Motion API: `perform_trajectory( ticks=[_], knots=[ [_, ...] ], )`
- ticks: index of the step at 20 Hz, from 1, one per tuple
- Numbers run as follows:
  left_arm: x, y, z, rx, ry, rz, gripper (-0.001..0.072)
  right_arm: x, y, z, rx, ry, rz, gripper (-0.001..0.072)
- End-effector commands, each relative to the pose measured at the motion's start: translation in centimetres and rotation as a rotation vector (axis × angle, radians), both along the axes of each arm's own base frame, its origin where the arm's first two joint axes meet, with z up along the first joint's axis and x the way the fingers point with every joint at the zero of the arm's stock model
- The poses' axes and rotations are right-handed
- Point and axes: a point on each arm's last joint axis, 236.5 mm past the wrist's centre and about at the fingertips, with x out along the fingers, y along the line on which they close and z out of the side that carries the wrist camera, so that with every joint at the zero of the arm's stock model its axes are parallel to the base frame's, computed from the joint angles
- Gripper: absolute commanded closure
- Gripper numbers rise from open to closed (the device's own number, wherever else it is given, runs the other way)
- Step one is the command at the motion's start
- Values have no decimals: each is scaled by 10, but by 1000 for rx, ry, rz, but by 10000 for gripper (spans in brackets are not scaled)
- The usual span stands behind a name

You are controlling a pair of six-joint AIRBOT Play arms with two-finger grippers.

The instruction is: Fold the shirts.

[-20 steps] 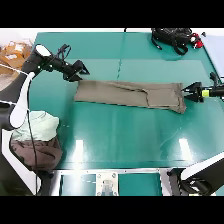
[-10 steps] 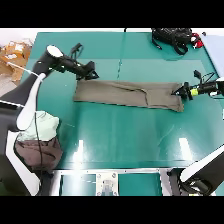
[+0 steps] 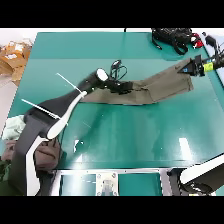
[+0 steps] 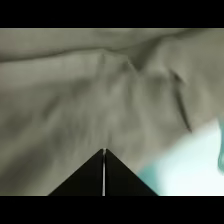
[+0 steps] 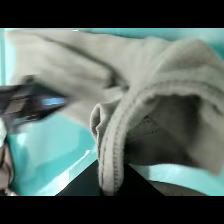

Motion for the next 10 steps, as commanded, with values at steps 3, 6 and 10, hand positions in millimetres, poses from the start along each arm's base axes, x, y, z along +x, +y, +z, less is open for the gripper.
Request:
perform_trajectory(
  ticks=[3, 6, 10],
  knots=[
    [-16, -58, -21, -129, 84, 48, 682, -29, 66, 65, -29, -99, 140, 697],
    [-31, -76, -18, -148, 97, -4, 682, -29, 71, 66, -31, -106, 148, 696],
    [-25, -52, 11, -161, 130, -90, 682, -27, 74, 66, -28, -111, 149, 697]
  ],
)
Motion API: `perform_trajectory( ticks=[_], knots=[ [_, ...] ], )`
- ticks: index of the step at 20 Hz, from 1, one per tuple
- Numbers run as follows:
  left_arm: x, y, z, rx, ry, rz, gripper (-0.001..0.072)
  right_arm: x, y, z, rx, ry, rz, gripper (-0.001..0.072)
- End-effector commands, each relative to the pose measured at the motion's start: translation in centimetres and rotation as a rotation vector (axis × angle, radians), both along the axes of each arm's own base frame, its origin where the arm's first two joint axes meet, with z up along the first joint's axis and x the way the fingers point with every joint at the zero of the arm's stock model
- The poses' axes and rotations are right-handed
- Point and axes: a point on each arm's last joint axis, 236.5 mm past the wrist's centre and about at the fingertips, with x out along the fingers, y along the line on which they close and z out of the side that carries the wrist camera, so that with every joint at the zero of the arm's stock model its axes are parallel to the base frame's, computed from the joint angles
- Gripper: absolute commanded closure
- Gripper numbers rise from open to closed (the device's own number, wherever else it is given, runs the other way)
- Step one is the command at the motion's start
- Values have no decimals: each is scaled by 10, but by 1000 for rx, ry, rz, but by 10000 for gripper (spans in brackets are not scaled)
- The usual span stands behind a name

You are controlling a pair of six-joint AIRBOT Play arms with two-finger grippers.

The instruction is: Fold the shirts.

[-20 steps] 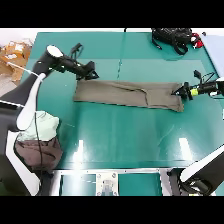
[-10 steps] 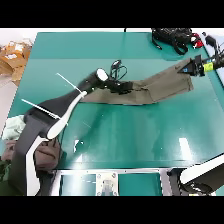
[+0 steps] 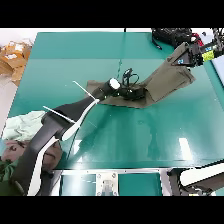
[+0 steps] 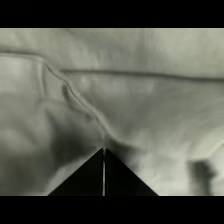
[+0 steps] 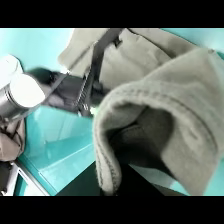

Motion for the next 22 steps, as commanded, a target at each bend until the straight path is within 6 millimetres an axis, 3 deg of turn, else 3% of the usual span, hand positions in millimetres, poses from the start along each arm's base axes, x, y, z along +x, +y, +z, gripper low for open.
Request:
perform_trajectory(
  ticks=[1, 3, 5, 8, 11, 13, 15, 17, 18, 20, 22],
  knots=[
    [-1, 28, 26, -21, 58, -96, 683, 2, 9, 5, 8, -19, 7, 697],
    [10, 83, 44, 31, 71, -139, 683, 6, 21, 8, 23, -19, -4, 697],
    [23, 156, 57, 166, 44, -160, 683, 11, 45, 10, 31, -32, 6, 697],
    [42, 277, 81, 429, -16, -97, 683, 19, 104, 14, 56, -65, 34, 696],
    [58, 377, 113, 581, -62, 43, 682, 34, 187, 12, 108, -133, 52, 696],
    [65, 414, 129, 579, -88, 103, 682, 43, 251, -6, 143, -166, 70, 696],
    [67, 439, 132, 585, -90, 130, 682, 49, 317, -45, 166, -172, 71, 664],
    [65, 453, 131, 593, -88, 126, 682, 50, 379, -100, 173, -168, 54, 244],
    [65, 456, 131, 598, -93, 119, 682, 47, 401, -125, 175, -143, 30, 172],
    [63, 456, 130, 601, -100, 100, 682, 40, 409, -145, 165, -91, 24, 172],
    [63, 456, 130, 603, -107, 92, 682, 53, 374, -136, 156, -54, 5, 172]
  ],
)
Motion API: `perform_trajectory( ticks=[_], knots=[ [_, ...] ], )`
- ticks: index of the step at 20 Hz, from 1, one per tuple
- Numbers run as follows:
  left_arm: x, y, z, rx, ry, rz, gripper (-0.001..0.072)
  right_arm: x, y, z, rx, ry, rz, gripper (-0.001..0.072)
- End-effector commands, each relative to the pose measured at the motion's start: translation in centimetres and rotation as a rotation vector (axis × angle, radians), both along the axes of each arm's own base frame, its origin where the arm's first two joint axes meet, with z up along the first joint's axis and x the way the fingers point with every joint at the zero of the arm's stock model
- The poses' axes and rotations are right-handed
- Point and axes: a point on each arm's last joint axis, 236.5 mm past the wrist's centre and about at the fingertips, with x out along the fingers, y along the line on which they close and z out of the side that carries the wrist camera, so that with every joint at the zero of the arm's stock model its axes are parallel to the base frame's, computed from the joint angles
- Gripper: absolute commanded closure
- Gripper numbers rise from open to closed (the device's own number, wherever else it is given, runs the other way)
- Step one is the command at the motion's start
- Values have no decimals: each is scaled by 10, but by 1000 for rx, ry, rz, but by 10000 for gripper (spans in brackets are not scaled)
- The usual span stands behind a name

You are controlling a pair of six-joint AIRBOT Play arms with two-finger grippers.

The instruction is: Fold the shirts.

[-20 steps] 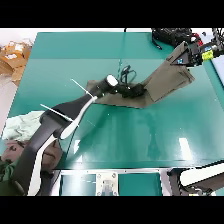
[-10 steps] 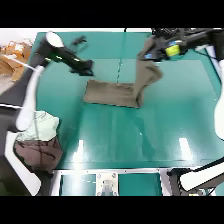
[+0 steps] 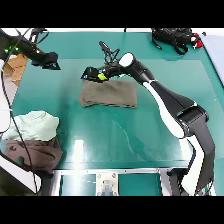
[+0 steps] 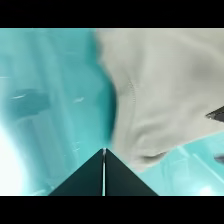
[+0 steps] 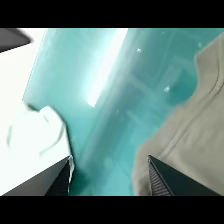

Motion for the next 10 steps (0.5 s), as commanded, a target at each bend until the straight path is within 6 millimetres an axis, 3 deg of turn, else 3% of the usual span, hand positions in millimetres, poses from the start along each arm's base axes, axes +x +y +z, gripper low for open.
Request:
perform_trajectory(
  ticks=[1, 4, 6, 8, 10],
  knots=[
    [-3, 7, 2, 12, -5, -19, 682, 15, -28, -7, -6, 67, -55, 172],
    [-2, 7, 2, 13, -6, -19, 682, 32, -128, 16, -31, 150, -96, 173],
    [-2, 7, 2, 13, -5, -18, 682, 34, -199, 18, -72, 217, -130, 174],
    [-3, 7, 1, 12, -3, -15, 682, 29, -269, 2, -176, 308, -199, 174],
    [-5, 7, 1, 10, 5, -18, 682, 21, -325, -22, -276, 387, -268, 173]
  ],
)
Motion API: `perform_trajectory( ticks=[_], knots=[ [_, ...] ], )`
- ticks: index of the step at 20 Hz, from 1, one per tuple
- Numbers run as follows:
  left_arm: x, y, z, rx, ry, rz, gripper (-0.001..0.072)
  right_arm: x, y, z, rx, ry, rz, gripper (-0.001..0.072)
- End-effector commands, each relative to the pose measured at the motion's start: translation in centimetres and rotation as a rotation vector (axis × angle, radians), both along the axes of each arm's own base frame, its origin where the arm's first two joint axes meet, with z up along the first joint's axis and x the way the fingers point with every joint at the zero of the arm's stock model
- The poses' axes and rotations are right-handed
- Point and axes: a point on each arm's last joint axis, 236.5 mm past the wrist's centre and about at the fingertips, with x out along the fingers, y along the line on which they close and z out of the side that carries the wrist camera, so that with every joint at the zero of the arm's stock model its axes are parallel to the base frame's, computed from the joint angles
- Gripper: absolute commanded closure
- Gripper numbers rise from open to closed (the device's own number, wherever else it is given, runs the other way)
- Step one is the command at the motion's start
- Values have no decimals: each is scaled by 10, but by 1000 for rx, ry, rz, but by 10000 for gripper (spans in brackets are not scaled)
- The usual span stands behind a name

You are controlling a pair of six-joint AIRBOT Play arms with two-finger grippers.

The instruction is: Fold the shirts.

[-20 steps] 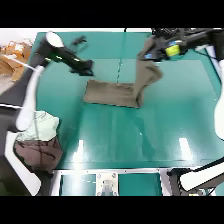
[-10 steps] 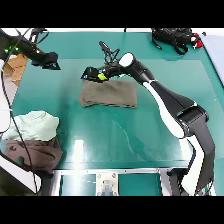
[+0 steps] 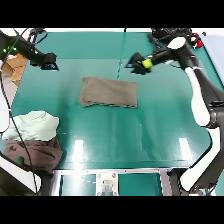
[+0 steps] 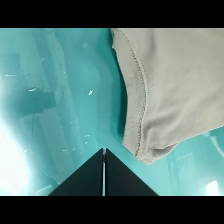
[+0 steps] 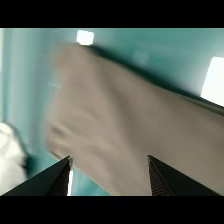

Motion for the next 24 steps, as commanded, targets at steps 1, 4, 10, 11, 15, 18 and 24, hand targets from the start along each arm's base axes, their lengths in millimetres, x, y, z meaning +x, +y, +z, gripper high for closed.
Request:
perform_trajectory(
  ticks=[1, 4, 10, 11, 15, 18, 24],
  knots=[
    [-2, 0, 0, 0, 7, 0, 682, -27, -98, -35, -129, 193, -81, 173],
    [-2, 0, 0, -1, 9, 2, 682, -48, -87, -82, -105, 290, -78, 173],
    [-7, -1, -7, -8, 38, 1, 682, -59, 12, -146, 59, 265, -135, 173],
    [-7, -2, -7, -11, 38, 0, 682, -58, 17, -149, 51, 254, -141, 177],
    [-7, -6, -5, -29, 37, -5, 682, -38, 18, -125, 89, 192, -145, 697],
    [-10, -7, -5, -33, 50, -12, 682, -16, -14, -92, 115, 144, -180, 698],
    [-17, -7, -6, -32, 76, -25, 682, -19, -179, -49, 93, 106, -405, 699]
  ],
)
